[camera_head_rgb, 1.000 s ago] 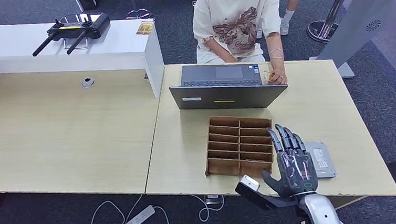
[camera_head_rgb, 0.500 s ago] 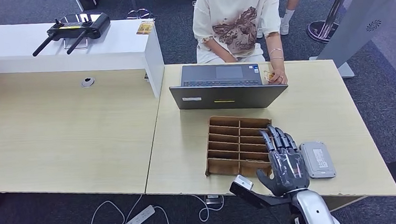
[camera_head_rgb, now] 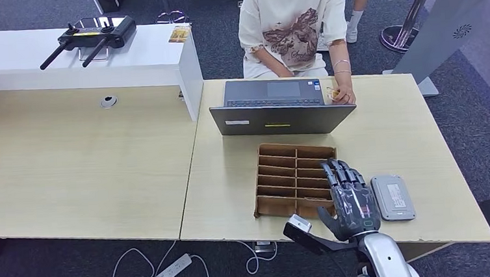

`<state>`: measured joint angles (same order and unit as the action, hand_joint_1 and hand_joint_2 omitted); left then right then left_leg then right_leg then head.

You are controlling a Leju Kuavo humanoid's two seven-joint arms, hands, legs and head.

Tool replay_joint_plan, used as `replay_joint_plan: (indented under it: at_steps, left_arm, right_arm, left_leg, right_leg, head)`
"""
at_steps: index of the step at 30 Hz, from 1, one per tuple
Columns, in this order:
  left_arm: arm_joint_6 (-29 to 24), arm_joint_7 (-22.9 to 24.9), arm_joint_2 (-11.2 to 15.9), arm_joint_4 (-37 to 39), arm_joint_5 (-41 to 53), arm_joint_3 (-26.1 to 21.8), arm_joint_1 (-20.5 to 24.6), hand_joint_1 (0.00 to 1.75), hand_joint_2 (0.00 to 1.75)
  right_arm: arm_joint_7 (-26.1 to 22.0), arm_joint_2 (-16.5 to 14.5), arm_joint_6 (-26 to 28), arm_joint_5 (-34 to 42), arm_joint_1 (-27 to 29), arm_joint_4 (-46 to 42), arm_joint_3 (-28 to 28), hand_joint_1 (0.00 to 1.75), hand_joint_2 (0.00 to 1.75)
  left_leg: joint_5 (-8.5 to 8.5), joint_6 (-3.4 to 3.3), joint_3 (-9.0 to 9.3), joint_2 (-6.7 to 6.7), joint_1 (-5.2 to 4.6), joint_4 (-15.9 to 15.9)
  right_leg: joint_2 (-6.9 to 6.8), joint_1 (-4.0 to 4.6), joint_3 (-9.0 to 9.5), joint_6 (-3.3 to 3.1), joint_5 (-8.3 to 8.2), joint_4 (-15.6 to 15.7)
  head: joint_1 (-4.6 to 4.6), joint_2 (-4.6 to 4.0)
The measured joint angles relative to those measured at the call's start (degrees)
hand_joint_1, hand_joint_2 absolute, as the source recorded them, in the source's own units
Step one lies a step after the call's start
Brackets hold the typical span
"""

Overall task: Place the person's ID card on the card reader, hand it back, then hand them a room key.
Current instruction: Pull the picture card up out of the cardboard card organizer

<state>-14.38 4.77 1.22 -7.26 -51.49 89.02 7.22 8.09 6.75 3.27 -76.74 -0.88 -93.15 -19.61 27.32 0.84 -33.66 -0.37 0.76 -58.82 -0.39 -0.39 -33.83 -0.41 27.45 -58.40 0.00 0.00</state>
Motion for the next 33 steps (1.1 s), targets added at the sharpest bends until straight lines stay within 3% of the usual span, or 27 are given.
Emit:
replay_joint_plan:
  at_steps: [12, 18, 33]
  left_arm:
    - [0.1, 0.1, 0.0, 0.0, 1.1, 0.0, 0.0, 0.00, 0.00]
    - [0.1, 0.2, 0.0, 0.0, 1.7, 0.0, 0.1, 0.00, 0.00]
    - [0.1, 0.3, 0.0, 0.0, 2.5, 0.0, 0.1, 0.00, 0.00]
  right_arm:
    - [0.5, 0.0, 0.1, -0.5, 0.6, 0.0, 0.0, 0.59, 1.75]
    - [0.9, 0.0, 0.1, -1.4, 1.6, 0.0, 0.0, 0.53, 1.75]
    - [1.0, 0.0, 0.0, -1.7, 3.4, 0.0, 0.1, 0.58, 1.75]
  left_leg:
    - [0.00, 0.00, 0.01, 0.00, 0.00, 0.0]
    - [0.00, 0.00, 0.01, 0.01, 0.00, 0.0]
    - [0.00, 0.00, 0.01, 0.01, 0.00, 0.0]
  right_leg:
    - [0.00, 0.00, 0.00, 0.00, 0.00, 0.0]
    - [0.01, 0.00, -0.01, 0.00, 0.00, 0.0]
    - [0.01, 0.00, -0.01, 0.00, 0.00, 0.0]
  head:
    - [0.00, 0.00]
    - [0.00, 0.00]
    - [0.00, 0.00]
